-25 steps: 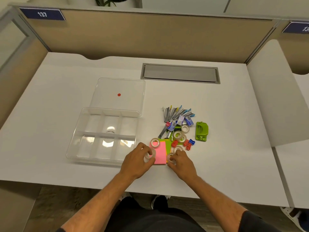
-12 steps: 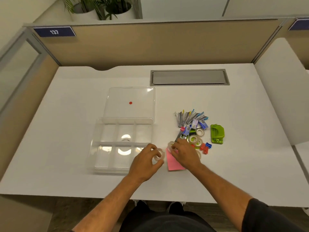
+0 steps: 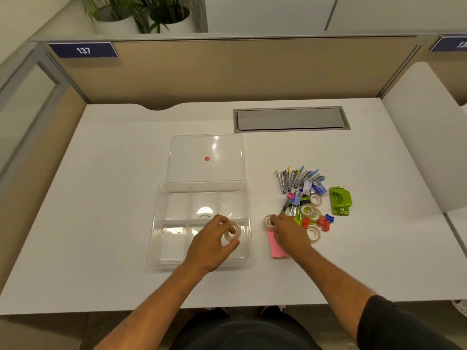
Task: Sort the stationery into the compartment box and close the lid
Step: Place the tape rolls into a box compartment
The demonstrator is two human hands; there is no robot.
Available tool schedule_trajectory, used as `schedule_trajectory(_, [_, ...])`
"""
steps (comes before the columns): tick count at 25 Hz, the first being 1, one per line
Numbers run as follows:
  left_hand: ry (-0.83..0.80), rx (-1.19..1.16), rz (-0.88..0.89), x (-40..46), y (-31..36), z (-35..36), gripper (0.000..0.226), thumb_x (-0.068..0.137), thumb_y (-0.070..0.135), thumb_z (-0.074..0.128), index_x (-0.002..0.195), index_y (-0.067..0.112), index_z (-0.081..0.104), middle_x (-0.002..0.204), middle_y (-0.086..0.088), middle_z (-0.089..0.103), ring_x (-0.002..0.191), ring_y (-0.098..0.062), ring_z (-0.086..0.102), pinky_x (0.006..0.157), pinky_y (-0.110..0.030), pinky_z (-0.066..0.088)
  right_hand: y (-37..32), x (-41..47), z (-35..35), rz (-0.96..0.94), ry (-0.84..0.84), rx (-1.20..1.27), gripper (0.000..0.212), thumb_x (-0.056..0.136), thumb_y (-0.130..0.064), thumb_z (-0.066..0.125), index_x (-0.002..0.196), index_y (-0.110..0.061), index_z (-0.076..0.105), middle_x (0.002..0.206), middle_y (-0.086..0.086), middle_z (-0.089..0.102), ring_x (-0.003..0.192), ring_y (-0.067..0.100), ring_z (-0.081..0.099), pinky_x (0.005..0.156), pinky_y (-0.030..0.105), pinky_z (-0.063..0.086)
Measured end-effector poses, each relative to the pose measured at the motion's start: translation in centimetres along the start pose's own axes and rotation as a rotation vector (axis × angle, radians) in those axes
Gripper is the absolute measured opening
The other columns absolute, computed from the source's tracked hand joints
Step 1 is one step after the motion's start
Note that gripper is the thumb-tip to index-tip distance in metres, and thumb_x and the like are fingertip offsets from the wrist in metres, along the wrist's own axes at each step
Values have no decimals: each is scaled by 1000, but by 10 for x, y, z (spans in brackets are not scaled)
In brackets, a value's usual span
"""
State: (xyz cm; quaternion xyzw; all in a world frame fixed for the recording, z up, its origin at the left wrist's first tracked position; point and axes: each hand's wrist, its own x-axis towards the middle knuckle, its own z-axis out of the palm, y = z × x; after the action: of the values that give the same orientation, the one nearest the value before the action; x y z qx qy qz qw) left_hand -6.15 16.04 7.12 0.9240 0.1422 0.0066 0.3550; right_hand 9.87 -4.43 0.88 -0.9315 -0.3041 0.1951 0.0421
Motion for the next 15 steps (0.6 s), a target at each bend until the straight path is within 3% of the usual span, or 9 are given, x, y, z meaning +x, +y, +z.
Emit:
schedule_trajectory(3, [-8,-19,38,0,-14,-8,17,84,52,62,92,37,60,110,25,48,97,-3,57,74,-25,53,-8,2,0,73,-7,20,28,93,-8,44,119,-17,48,110,6,52,98,27,55,68,43,53])
schedule_trajectory(10, [-40,-49,103,2,-40,-23,17,85,52,62,93,36,61,110,25,49,95,-5,58,75,-25,53,-16,2,0,134,52,-12,24,100,-19,44,120,-15,57,111,5,54,100,23,54,74,40,54])
schedule_trajectory(15, [-15,-69,106,6,-54,-40,16,85,51,64,92,37,59,108,24,50,95,-4,59,72,-25,54,-36,0,-13,123,165,127,24,100,-28,49,115,-15,62,100,4,54,91,22,54,68,38,50])
